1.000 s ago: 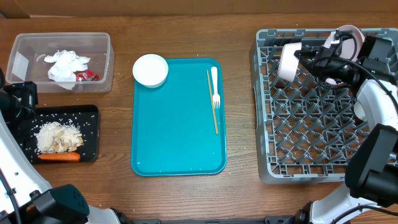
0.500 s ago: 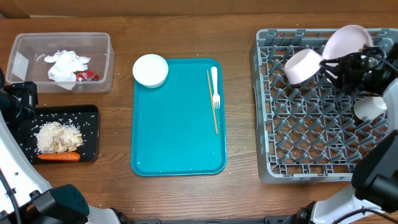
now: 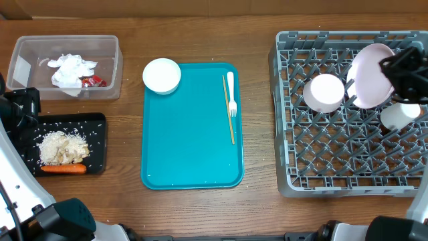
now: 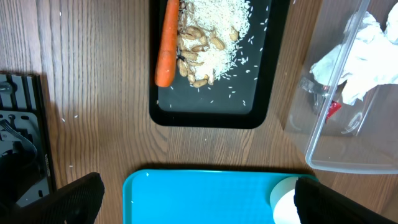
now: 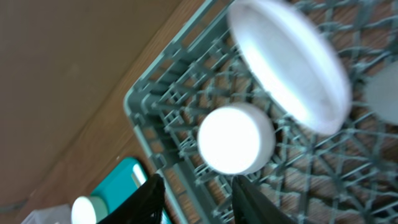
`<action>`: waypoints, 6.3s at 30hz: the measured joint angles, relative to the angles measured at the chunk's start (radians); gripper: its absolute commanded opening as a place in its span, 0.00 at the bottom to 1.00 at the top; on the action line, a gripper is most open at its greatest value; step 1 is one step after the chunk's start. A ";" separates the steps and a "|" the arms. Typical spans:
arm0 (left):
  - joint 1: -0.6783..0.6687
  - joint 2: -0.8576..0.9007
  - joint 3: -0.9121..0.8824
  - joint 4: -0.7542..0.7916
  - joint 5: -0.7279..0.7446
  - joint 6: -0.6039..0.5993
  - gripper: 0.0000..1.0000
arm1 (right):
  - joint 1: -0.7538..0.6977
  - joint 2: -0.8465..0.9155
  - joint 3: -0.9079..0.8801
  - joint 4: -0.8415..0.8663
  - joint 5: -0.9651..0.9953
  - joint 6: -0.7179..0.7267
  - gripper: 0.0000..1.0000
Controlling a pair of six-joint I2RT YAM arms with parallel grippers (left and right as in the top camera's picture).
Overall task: Sort waste into correct bins and load items into the dishwasher rack
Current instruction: 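Lower the pink bowl tilted into the rack and open the gripper, then reach the right gripper back to the white bowl on the tray, then grasp the white bowl rim with the right gripper and lift, then carry the white bowl right to the dish rack, then lower the white bowl into the rack and adjust its tilt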
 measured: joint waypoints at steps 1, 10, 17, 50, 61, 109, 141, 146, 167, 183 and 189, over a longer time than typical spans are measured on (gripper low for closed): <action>0.000 0.000 0.000 0.000 0.000 0.000 1.00 | 0.035 -0.004 0.000 -0.006 0.001 -0.001 0.87; 0.000 0.000 0.000 0.000 0.000 0.000 1.00 | 0.565 0.042 0.005 0.267 -0.084 -0.035 1.00; 0.000 0.000 0.000 0.000 0.000 0.000 1.00 | 0.966 0.414 0.014 0.680 0.043 -0.045 0.71; 0.000 0.000 0.000 0.000 0.000 0.000 1.00 | 1.008 0.808 0.035 0.723 0.181 0.188 0.13; 0.000 0.000 0.000 0.000 0.000 0.000 1.00 | 0.921 0.787 0.441 0.003 0.243 0.127 0.39; 0.000 0.000 0.000 0.000 0.000 0.000 1.00 | 1.123 0.894 0.503 0.060 0.261 -0.159 0.04; 0.000 0.000 0.000 0.000 0.000 0.000 1.00 | 0.374 -0.254 0.176 -0.408 0.203 -0.038 0.04; 0.000 0.000 0.000 0.000 0.000 0.000 1.00 | 0.124 -0.333 -0.158 -0.206 -0.251 -0.238 0.04; 0.000 0.000 0.000 0.000 0.000 0.000 1.00 | -0.277 0.066 -0.665 -0.090 -1.078 -0.934 0.04; 0.000 0.000 0.000 0.000 0.000 0.000 1.00 | -0.277 0.066 -0.665 -0.167 -1.172 -0.959 0.04; 0.000 0.000 0.000 -0.001 0.000 0.000 1.00 | -0.264 0.068 -0.778 -0.030 -1.174 -0.958 0.04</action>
